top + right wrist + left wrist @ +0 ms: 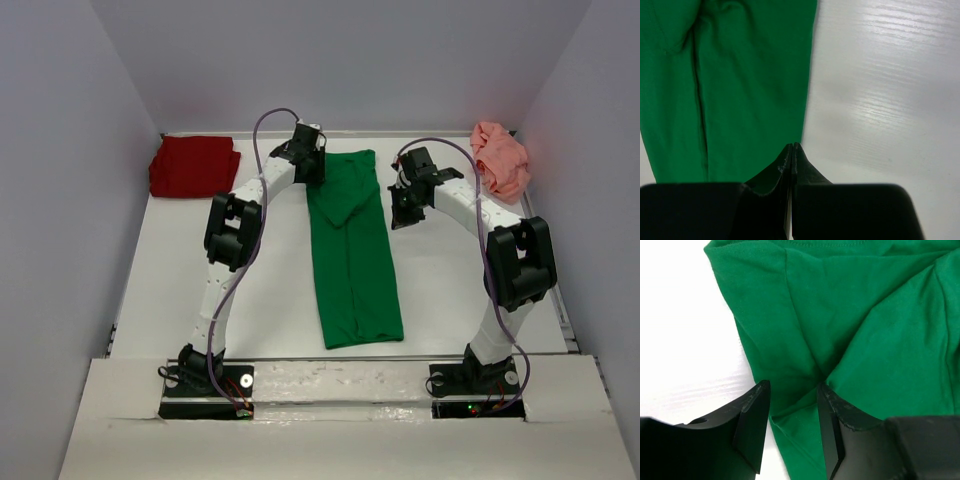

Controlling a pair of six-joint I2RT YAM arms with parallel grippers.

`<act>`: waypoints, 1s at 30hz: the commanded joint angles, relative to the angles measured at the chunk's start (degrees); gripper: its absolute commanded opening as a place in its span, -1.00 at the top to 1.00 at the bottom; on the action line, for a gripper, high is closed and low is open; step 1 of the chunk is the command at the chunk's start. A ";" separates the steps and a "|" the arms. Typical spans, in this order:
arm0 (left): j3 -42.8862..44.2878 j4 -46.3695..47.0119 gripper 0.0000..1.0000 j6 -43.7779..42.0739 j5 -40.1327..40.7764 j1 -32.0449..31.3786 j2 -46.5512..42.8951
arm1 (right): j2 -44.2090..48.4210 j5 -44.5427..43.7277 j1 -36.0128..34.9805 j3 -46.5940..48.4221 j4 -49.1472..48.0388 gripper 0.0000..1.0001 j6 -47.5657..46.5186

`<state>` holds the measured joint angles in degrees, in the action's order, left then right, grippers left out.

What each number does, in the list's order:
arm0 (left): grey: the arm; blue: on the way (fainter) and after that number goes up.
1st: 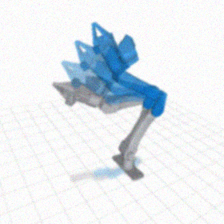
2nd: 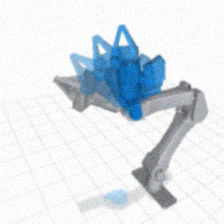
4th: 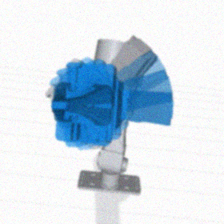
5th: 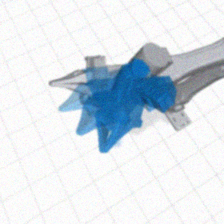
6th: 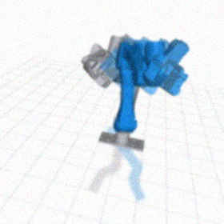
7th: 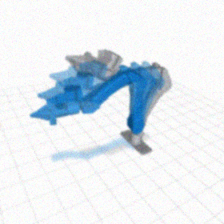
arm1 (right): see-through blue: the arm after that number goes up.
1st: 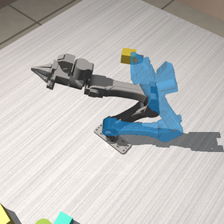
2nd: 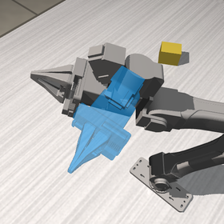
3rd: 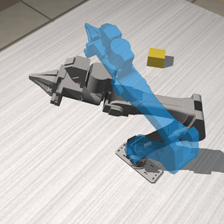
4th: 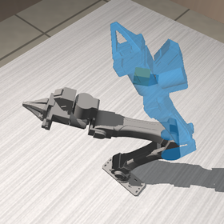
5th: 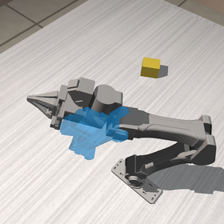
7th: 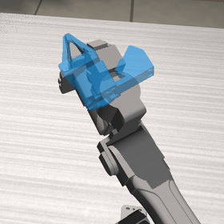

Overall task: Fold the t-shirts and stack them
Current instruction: Fold the tshirt

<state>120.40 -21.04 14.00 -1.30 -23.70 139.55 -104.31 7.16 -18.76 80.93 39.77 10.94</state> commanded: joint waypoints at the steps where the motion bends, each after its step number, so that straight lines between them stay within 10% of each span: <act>1: -0.52 -0.06 -0.04 -0.20 4.03 -0.64 -5.60 | 1.22 0.67 -0.40 0.46 -1.80 1.00 -0.30; 30: 1.07 0.82 0.01 -0.20 -3.44 -1.17 -1.12 | 0.60 0.31 -0.40 0.72 -1.63 1.00 -0.39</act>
<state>120.33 -20.97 14.00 -2.85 -24.67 138.80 -104.31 7.31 -18.83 80.90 39.77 10.94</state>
